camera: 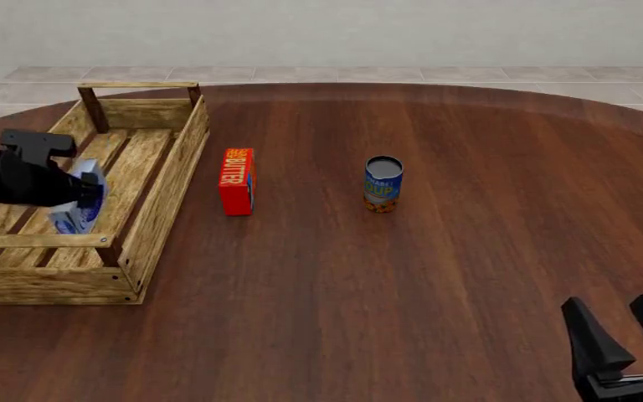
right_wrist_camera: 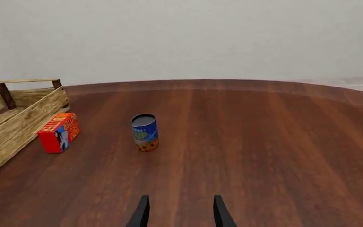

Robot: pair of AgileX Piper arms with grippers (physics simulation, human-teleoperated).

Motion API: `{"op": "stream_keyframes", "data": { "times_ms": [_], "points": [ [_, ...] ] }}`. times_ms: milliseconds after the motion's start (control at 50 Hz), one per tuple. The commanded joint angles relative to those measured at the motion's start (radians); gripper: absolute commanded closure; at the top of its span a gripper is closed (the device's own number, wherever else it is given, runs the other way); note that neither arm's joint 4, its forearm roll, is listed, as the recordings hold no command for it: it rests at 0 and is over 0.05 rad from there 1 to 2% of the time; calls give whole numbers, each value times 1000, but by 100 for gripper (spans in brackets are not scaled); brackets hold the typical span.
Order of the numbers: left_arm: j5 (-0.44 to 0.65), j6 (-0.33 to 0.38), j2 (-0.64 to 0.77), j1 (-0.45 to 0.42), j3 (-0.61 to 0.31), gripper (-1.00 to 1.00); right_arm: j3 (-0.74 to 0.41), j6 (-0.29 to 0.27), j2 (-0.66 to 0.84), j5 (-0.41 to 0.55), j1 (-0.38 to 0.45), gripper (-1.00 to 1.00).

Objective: Pick up the cream cheese and put it in the tray.

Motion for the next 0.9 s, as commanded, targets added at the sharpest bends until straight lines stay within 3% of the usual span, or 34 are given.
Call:
{"op": "stream_keyframes", "data": {
  "times_ms": [20,440,640,700,880,900],
  "points": [
    [36,-16,-91,-38,11,-100,0,2,3,-1,3,-100],
    [88,-56,-172,-92,2,-100,0,9,31,-27,11,-100],
    [108,-200,-284,-183,64,-100,0,12,11,-11,10,-100],
    [83,-261,-344,-218,120,-100,0,13,4,-4,11,-100],
    [91,-276,-390,-242,164,-100,0,13,-7,3,9,-100],
    [90,-315,-424,-280,181,-100,0,13,-7,3,9,-100]
  ]
}}
